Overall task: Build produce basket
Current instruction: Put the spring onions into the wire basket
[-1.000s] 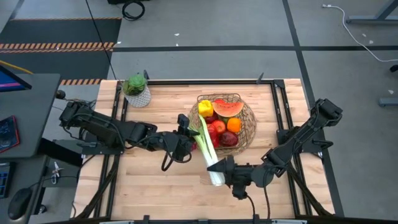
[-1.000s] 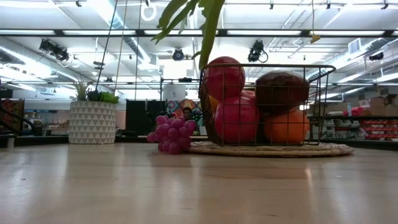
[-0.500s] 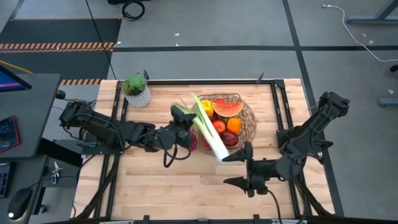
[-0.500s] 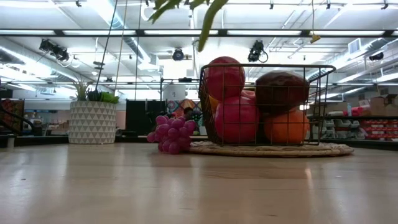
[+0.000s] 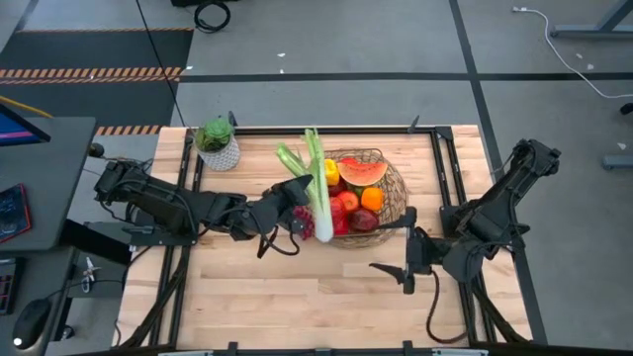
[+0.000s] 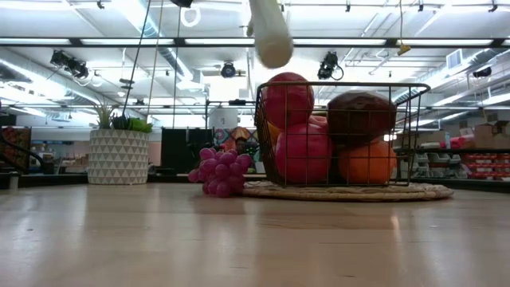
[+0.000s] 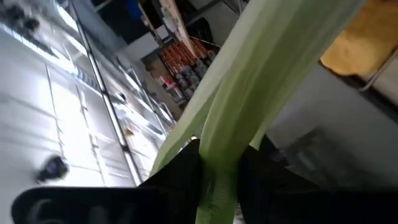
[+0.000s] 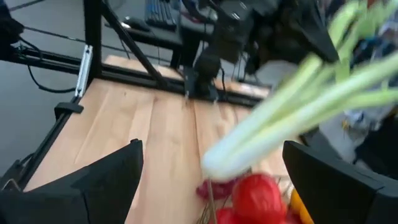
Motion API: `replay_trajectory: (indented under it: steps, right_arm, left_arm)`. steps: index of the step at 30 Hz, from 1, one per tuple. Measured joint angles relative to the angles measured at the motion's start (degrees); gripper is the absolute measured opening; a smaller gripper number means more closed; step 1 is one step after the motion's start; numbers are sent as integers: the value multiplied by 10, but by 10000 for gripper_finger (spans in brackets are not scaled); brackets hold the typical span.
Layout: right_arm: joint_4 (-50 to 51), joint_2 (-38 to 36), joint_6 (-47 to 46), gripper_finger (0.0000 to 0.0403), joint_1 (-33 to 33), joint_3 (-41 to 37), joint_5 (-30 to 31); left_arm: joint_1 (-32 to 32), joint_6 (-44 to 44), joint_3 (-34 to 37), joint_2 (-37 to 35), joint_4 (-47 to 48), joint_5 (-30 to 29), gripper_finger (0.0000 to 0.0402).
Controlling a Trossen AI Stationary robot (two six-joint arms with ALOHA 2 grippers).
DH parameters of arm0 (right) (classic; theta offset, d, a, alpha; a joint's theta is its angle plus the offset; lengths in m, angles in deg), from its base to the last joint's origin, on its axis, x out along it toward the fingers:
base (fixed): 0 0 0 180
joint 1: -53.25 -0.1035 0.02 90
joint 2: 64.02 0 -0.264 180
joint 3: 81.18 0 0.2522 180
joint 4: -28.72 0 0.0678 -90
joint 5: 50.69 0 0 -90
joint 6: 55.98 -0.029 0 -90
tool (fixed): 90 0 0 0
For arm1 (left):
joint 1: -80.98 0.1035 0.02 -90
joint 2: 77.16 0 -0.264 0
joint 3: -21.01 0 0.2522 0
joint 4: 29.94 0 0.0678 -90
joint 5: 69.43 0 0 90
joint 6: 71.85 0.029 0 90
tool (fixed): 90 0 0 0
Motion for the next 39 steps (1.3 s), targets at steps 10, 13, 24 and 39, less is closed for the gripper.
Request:
replay_trajectory:
  steps: [10,13,24,39]
  right_arm:
    - [105,-22,-174,384,0,0,-16]
    - [113,-21,-189,384,0,0,-28]
    - [126,-21,-188,384,-2,0,-35]
    - [157,-21,-206,384,-2,0,-35]
  left_arm:
    - [0,48,0,0,-1,4,91]
    - [0,47,0,0,-1,4,91]
    - [0,-35,0,0,0,40,91]
    - [26,-339,0,0,0,180,95]
